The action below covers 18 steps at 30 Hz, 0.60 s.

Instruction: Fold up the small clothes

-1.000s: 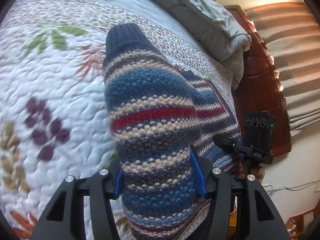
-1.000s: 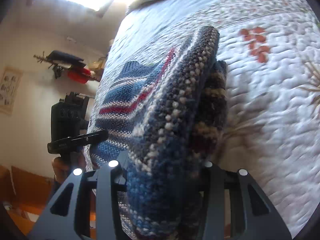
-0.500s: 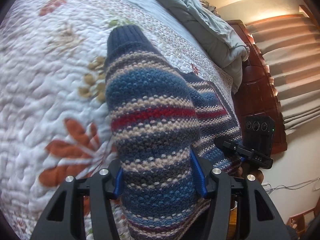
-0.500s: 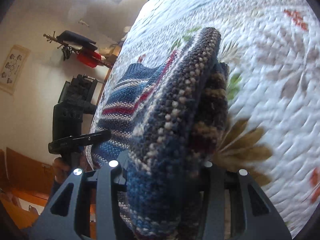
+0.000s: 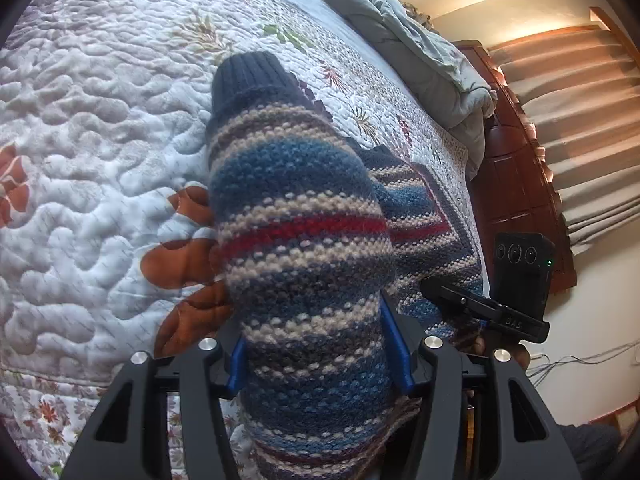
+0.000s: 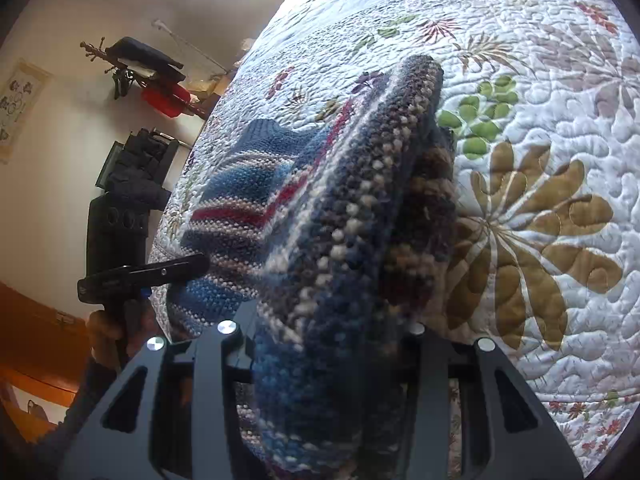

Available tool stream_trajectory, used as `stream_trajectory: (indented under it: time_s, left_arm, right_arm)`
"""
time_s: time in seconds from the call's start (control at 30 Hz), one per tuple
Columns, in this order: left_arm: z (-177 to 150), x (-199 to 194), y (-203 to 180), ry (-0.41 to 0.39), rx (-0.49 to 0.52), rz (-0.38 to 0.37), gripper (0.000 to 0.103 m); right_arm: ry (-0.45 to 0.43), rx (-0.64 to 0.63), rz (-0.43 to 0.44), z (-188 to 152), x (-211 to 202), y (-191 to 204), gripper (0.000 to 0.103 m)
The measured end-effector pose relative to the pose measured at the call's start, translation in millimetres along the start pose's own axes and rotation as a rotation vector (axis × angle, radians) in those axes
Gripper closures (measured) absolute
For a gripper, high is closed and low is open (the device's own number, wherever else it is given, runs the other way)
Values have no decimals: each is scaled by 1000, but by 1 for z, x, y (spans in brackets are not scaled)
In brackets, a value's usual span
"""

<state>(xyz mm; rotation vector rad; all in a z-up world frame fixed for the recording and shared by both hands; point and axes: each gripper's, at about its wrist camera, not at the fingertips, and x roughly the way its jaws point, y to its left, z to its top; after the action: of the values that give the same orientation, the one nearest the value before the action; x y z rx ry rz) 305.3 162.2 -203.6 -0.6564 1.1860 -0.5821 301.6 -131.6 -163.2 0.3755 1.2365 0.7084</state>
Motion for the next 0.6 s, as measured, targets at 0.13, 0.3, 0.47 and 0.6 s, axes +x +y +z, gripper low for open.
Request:
stream_trajectory:
  time_s: [0.13,0.3,0.47,0.6]
  left_arm:
    - [-7,3,9,-1,13,-9,47]
    - [-13,8,21,-6,-10,-36,40]
    - [-19,4,22,-39,-10,-13,29]
    - [-27,-28,7,-125,19,58,28]
  right_arm:
    - [-3,6,7,-2,15,-3,62]
    - [4,-9,42,-7,21,-20,56]
    - [-1,-113,-16,-12,19,-13,36]
    - [-14,-192,-84,-19,7,-1,28]
